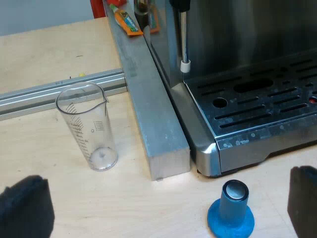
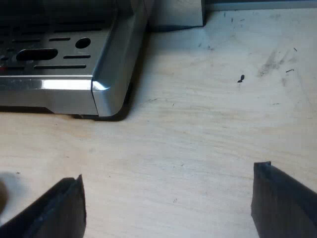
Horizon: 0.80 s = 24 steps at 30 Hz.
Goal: Grind coffee beans and then tamp
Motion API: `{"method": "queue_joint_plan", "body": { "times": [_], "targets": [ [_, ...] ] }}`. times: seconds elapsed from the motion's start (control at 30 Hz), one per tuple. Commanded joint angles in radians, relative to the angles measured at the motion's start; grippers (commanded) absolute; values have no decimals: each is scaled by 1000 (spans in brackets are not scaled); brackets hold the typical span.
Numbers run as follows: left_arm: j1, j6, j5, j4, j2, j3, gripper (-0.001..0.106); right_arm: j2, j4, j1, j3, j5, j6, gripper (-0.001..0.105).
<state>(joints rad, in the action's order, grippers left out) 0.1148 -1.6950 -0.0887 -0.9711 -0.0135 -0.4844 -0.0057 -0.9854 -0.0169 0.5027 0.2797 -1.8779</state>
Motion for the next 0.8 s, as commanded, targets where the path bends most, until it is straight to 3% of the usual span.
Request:
{"method": "queue_joint_plan", "body": {
  "times": [0.03, 0.8],
  "targets": [
    [-2, -9, 8, 6, -138, -2, 98, -47, -7, 0, 4, 8, -7, 70],
    [-2, -9, 2, 36, -138, 14, 98, -47, -7, 0, 4, 8, -7, 70]
  ]
}}
